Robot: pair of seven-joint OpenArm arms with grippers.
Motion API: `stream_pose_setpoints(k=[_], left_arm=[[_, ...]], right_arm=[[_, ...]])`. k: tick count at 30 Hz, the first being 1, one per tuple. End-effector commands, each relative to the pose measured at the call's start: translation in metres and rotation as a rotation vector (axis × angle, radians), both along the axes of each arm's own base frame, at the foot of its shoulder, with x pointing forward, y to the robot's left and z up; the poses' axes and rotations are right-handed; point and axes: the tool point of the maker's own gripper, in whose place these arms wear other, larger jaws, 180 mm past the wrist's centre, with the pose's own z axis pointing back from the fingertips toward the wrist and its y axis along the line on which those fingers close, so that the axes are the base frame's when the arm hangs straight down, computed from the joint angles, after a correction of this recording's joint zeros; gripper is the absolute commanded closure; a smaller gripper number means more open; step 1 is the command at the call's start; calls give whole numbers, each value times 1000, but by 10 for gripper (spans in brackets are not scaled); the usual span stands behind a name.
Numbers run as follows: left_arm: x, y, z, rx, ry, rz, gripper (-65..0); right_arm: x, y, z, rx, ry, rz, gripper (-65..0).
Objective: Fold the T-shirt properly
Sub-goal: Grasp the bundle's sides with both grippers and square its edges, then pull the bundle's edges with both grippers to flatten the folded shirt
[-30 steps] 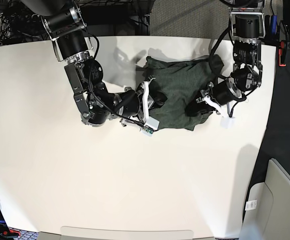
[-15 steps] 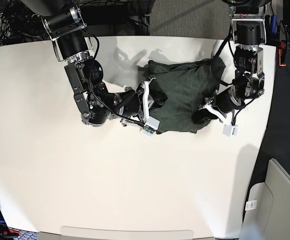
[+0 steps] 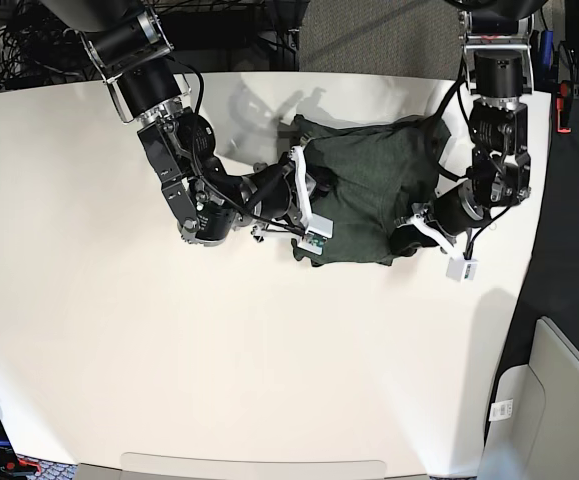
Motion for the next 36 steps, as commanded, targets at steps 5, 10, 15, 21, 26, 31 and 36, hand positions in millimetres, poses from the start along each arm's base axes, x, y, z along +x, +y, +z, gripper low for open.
stream_pose_setpoints(k=[5,10,15,21,26,31,36], left_arm=[[31,15,34,66,-106,2,-1],[36,17,40,97,-123,-6,-1],[18,22,61,171,-189,-49,-1],[-29,26,79,257,-244,-97,-1],[-71,38,84,338,-183,-119,0],[-103,41,83,332,-95,-148,0],[-129,42,73,264,-8,-159,0]], right_arm=[[-4,12,8,-3,-31,64,-45],[-5,14,10,-2,-37,72,-44],[8,12,31,40,-96,37,-44],[36,4,56,143,-124,-67,-44],[80,3,92,214,-233,-130,-44],[116,-3,96,155,-292,-166,-43],[127,-3,74,20,-315,-177,-43]])
